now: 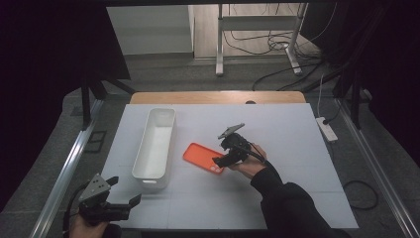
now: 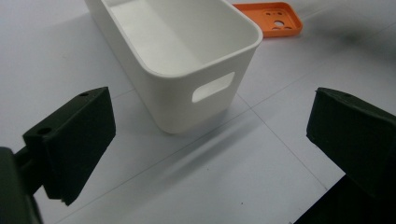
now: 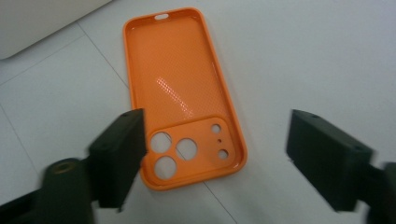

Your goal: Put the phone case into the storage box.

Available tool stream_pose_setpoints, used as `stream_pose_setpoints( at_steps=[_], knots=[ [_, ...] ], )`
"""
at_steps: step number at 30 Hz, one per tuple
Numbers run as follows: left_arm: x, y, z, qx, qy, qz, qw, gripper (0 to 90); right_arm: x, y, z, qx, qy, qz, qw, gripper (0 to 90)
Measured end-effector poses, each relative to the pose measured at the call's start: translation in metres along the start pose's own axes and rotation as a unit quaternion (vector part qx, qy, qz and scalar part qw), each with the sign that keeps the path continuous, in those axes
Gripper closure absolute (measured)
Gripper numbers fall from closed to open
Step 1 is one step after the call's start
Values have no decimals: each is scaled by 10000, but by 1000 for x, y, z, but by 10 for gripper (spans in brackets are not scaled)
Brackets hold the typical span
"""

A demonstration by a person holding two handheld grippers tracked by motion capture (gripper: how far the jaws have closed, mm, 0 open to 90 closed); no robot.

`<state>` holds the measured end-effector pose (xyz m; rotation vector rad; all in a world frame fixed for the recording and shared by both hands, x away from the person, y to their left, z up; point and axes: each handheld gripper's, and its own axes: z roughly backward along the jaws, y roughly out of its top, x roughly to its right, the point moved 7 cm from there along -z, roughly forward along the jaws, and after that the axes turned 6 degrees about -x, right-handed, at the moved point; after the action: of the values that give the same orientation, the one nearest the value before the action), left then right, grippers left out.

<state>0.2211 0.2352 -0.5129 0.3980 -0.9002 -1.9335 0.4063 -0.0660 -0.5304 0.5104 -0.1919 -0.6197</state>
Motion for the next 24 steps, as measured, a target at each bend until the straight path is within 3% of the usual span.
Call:
stream_pose_setpoints(
  at_steps=[1,5,14,24],
  knots=[
    [0,0,0,1,-3,1,10000,21,0,0,0,0,0,0,10000,296],
    [0,0,0,0,-6,-4,10000,23,-2,1,-2,-77,129,20,9999,525],
    [0,0,0,4,-14,-10,10000,26,-1,1,-2,5,368,-23,9993,891],
    [0,0,0,5,-16,-4,10000,28,-3,-5,-9,-180,284,128,9994,895]
  ],
)
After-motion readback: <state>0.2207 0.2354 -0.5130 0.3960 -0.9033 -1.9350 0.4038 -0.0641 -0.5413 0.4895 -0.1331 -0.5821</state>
